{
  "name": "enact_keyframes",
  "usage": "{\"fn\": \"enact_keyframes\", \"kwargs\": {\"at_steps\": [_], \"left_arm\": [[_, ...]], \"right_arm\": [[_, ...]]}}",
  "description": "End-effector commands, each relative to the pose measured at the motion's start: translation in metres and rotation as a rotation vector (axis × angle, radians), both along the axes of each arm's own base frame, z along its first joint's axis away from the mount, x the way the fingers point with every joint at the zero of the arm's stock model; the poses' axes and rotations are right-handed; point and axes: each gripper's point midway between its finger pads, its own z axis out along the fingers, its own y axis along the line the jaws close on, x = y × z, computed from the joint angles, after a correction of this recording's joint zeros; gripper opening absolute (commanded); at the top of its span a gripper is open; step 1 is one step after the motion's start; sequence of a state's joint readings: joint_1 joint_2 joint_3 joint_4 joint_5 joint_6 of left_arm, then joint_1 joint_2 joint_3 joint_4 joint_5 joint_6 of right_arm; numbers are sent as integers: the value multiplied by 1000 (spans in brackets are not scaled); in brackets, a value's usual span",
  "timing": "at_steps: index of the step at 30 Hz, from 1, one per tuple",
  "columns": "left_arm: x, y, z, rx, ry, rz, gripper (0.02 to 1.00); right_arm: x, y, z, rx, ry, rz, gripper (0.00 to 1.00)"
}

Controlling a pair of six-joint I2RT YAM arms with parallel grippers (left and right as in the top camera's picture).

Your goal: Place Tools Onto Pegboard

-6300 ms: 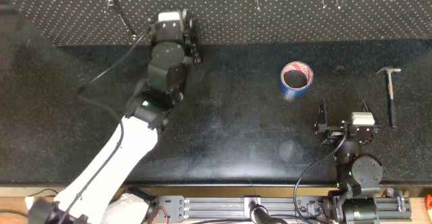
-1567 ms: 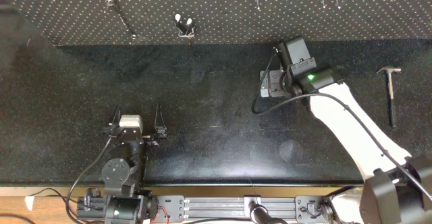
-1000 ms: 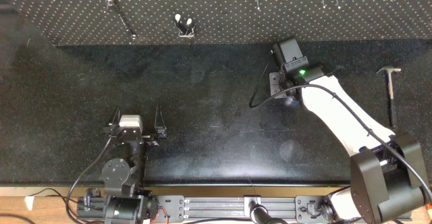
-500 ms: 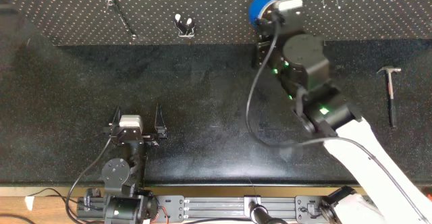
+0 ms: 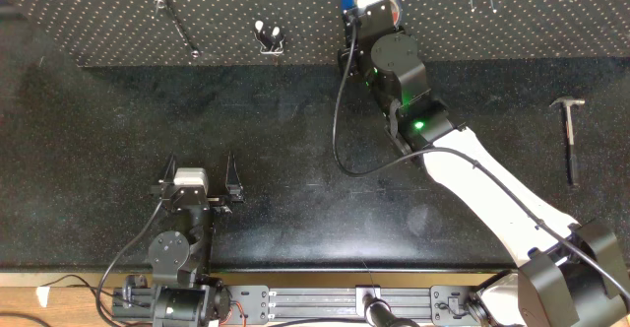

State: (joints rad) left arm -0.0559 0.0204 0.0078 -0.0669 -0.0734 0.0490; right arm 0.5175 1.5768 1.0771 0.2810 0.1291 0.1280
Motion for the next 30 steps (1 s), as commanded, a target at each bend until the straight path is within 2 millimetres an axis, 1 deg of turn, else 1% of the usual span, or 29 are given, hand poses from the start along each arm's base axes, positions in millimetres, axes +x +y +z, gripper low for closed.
{"fn": "enact_keyframes", "kwargs": {"at_steps": [1,3,5,6,7,8,9,10,11,12,13,14,15,16,17,18,19,20,21,22,23,24,26,28,30], "left_arm": [[0,-2,-1,12,1,-12,996],[0,-2,-1,12,1,-12,996],[0,-2,-1,12,1,-12,996],[0,-2,-1,12,1,-12,996],[0,-2,-1,12,1,-12,996],[0,-2,-1,12,1,-12,996],[0,-2,-1,12,1,-12,996],[0,-2,-1,12,1,-12,996],[0,-2,-1,12,1,-12,993],[0,-2,-1,12,1,-12,996],[0,-2,-1,12,1,-12,996],[0,-2,-1,12,1,-12,996],[0,-2,-1,12,1,-12,996],[0,-2,-1,12,1,-12,996],[0,-2,-1,12,1,-12,996],[0,-2,-1,12,1,-12,996],[0,-2,-1,12,1,-12,996],[0,-2,-1,12,1,-12,996],[0,-2,-1,12,1,-12,996],[0,-2,-1,12,1,-12,996],[0,-2,-1,12,1,-12,996],[0,-2,-1,12,1,-12,998],[0,-2,-1,12,1,-12,996],[0,-2,-1,12,1,-12,996],[0,-2,-1,12,1,-12,996]], "right_arm": [[-6,13,6,-5,-18,24,229],[-19,16,2,-19,32,42,229],[-36,15,-10,-25,128,72,231],[-51,14,-24,-38,218,102,362],[-75,-7,-55,-42,421,45,630],[-96,-38,-82,-43,606,-52,915],[-121,-77,-104,-69,776,-163,991],[-136,-105,-114,-93,866,-232,993],[-151,-149,-123,-115,965,-357,993],[-165,-205,-131,-133,1048,-521,993],[-169,-236,-132,-153,1074,-555,993],[-172,-275,-133,-174,1081,-591,996],[-175,-294,-133,-192,1083,-601,991],[-180,-322,-135,-213,1090,-616,993],[-185,-344,-138,-234,1092,-627,993],[-188,-361,-143,-248,1094,-638,993],[-190,-380,-153,-246,1105,-614,993],[-190,-389,-159,-230,1105,-594,993],[-188,-402,-170,-200,1097,-563,993],[-185,-407,-178,-186,1086,-511,993],[-183,-406,-192,-221,1098,-425,993],[-183,-405,-199,-250,1109,-378,993],[-180,-408,-209,-262,1118,-356,991],[-182,-406,-224,-246,1157,-336,993],[-183,-405,-233,-236,1180,-326,993]]}}
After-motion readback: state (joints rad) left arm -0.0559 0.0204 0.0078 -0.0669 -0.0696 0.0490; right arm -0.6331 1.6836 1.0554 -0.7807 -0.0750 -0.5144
